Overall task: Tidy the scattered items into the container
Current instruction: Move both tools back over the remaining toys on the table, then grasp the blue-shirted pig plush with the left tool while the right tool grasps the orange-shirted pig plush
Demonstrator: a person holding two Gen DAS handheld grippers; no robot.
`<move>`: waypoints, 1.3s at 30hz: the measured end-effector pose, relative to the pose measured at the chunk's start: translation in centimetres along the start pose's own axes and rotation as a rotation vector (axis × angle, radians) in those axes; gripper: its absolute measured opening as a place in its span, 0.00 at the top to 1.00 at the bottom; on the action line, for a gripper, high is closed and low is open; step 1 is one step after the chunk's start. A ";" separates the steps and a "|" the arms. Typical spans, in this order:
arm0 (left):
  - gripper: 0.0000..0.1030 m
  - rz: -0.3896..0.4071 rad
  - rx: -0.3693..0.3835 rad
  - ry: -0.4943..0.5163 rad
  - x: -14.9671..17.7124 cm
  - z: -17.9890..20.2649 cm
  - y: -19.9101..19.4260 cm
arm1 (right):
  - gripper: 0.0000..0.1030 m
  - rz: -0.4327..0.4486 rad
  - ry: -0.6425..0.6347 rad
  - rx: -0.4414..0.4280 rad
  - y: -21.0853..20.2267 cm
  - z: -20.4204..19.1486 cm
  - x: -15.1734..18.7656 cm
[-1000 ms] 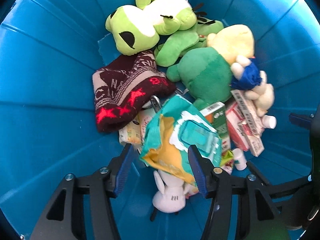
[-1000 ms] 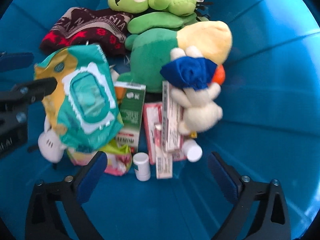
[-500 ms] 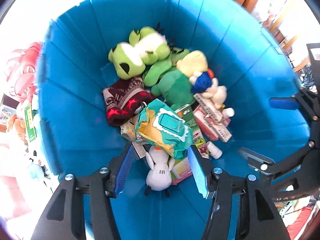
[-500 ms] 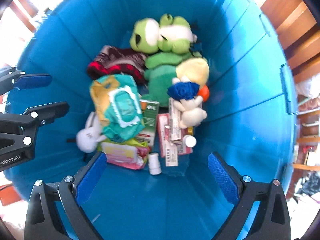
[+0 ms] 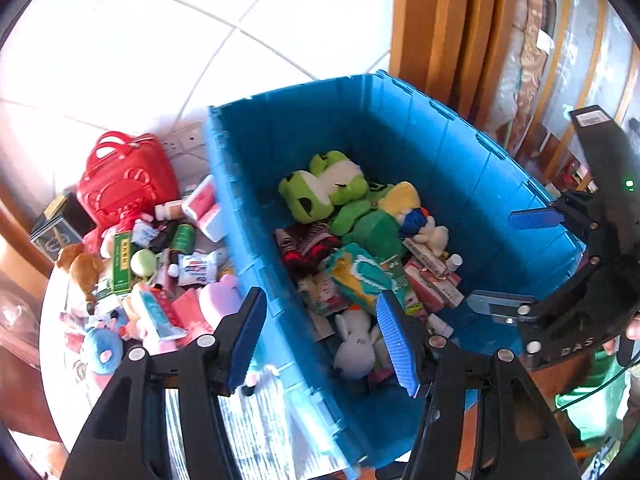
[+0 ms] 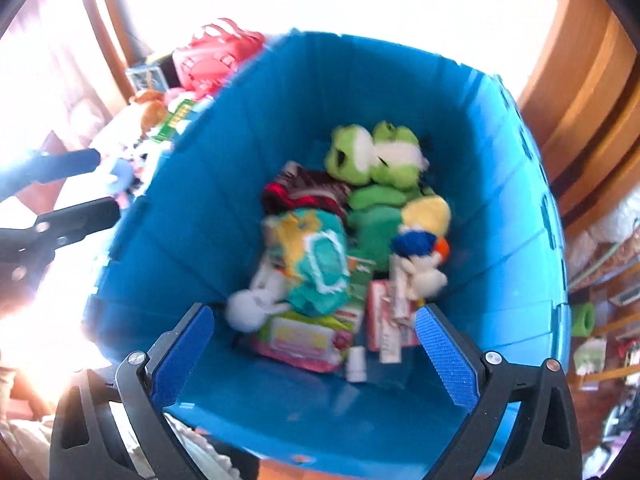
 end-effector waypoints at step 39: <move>0.45 0.063 -0.256 -0.529 25.2 -40.4 2.5 | 0.00 0.113 -0.052 -0.077 10.4 -30.1 -7.1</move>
Point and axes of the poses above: each gripper's, at about its wrist camera, not at the fingertips, and y roughly the way its jaws point, z to its right, x to its underside, the point moved 9 cm from there along y, roughly the way its jaws point, and after that the axes turned 12 degrees about -z, right-handed, at the moved point
